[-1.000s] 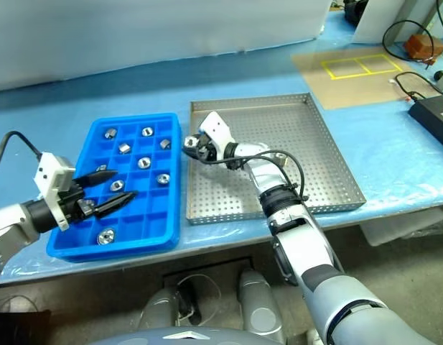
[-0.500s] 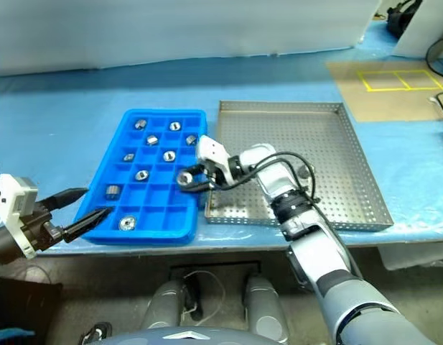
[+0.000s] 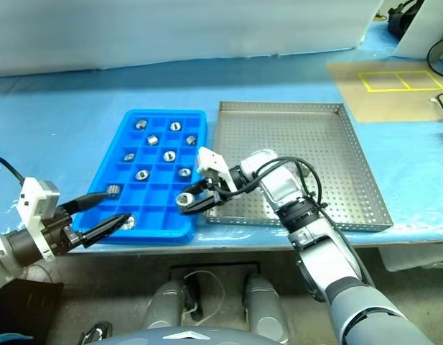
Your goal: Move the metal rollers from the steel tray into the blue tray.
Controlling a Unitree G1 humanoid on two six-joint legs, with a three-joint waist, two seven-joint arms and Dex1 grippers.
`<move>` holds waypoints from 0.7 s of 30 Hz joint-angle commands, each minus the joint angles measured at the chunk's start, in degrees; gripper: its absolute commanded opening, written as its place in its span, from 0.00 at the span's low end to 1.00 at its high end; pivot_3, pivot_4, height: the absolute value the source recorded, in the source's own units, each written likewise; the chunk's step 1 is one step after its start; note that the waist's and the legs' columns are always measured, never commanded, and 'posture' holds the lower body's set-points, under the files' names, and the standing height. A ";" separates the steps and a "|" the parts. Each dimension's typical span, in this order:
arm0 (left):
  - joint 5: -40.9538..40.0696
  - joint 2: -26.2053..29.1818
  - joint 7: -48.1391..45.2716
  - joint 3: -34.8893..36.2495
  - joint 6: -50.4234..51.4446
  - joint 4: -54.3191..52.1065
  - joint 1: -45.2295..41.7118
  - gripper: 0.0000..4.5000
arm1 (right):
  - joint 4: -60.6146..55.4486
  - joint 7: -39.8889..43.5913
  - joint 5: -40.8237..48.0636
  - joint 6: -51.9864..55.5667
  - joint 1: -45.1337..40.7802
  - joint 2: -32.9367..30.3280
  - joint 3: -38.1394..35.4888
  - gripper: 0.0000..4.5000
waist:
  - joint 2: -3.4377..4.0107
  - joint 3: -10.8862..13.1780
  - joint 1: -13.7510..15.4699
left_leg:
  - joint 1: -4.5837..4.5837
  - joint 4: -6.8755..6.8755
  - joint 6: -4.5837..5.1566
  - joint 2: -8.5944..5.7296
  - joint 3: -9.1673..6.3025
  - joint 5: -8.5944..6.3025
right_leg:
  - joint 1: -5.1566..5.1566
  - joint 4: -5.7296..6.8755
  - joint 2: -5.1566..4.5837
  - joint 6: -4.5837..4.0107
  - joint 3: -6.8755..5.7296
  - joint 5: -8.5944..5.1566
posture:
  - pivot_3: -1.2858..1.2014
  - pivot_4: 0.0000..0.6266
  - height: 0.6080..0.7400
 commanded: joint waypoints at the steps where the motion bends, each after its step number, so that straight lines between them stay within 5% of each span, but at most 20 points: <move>1: -2.56 0.95 -0.66 3.38 0.31 -1.71 1.40 1.00 | -3.01 -2.21 1.61 2.70 -1.28 1.71 0.27 0.37 | -0.01 -0.01 0.05 | 0.00 -0.02 -0.01 0.01 0.00 0.01 | -0.01 0.00 0.02 -0.07 0.00 -0.02 | 0.42 0.24 1.00; 11: -3.36 1.21 0.78 2.46 0.33 -2.29 2.34 1.00 | -5.89 -3.73 3.00 9.93 -0.24 1.15 2.34 0.37 | -0.02 -0.01 1.04 | 0.03 -0.10 -0.11 0.04 -0.01 0.04 | -0.02 -0.01 0.09 -0.03 0.02 -0.12 | 0.42 0.24 1.00; 19: -2.83 1.66 0.46 0.69 -0.17 -1.14 0.64 1.00 | -5.72 -5.68 3.70 11.90 -0.84 1.15 1.95 0.97 | -0.02 -0.01 1.04 | 0.08 -0.10 -0.15 0.06 -0.01 0.07 | -0.01 0.03 0.11 -0.03 0.04 -0.12 | 0.41 0.24 1.00; 21: -2.32 1.76 0.32 -0.39 -0.43 -0.46 -0.64 1.00 | -5.35 -7.18 2.67 9.70 -1.29 0.95 1.49 0.97 | -0.02 -0.01 1.01 | 0.08 -0.10 -0.15 0.05 -0.01 0.07 | -0.01 0.03 0.11 -0.03 0.04 -0.12 | 0.41 0.24 1.00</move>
